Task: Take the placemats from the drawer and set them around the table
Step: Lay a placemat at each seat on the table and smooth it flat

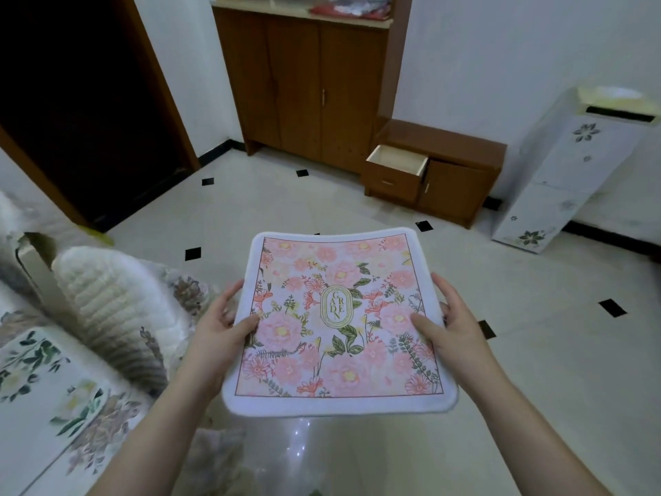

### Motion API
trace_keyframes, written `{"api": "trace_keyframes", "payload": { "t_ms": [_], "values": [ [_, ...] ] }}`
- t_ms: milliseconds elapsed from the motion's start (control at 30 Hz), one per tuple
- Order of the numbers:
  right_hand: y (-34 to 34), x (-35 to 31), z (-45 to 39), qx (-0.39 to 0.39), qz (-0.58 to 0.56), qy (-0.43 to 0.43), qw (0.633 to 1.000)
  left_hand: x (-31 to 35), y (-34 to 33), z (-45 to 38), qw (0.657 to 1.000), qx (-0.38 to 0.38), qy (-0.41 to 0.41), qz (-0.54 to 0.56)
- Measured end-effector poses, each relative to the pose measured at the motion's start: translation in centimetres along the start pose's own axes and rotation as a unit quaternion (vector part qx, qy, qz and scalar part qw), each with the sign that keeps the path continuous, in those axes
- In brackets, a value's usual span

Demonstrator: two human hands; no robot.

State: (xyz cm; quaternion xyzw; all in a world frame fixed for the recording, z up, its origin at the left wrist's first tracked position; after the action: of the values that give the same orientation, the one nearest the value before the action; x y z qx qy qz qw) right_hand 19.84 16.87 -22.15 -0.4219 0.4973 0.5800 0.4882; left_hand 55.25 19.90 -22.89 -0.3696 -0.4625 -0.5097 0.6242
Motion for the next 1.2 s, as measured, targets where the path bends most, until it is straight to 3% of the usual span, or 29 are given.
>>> {"api": "trace_keyframes", "payload": {
  "t_ms": [333,733,1200],
  "values": [
    [-0.9,-0.4,-14.0,-0.045,-0.008,-0.026,0.999,2.2,-1.9,-11.0,1.000,0.022,0.011,-0.005],
    [-2.8,-5.1,-32.7,-0.150,-0.001,0.012,0.989,6.2,-3.6,-22.3,0.992,0.127,-0.010,0.020],
    [-19.2,-9.8,-45.1,-0.271,0.016,0.030,0.962,7.2,8.1,-29.2,0.965,0.256,-0.017,0.047]
  ]
}}
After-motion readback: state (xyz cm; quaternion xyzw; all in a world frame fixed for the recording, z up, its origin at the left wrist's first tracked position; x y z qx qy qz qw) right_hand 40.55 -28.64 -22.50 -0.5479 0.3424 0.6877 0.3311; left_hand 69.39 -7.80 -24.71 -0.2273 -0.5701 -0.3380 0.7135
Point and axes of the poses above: each hand's wrist, its own z-axis away from the middle knuckle, its own y-axis out of the back of the hand, x = y × z, the point moved 6 cm from there along -z, towards the middle knuckle, and after that the axes turned 1 degree about -x, right-handed, at the moved point
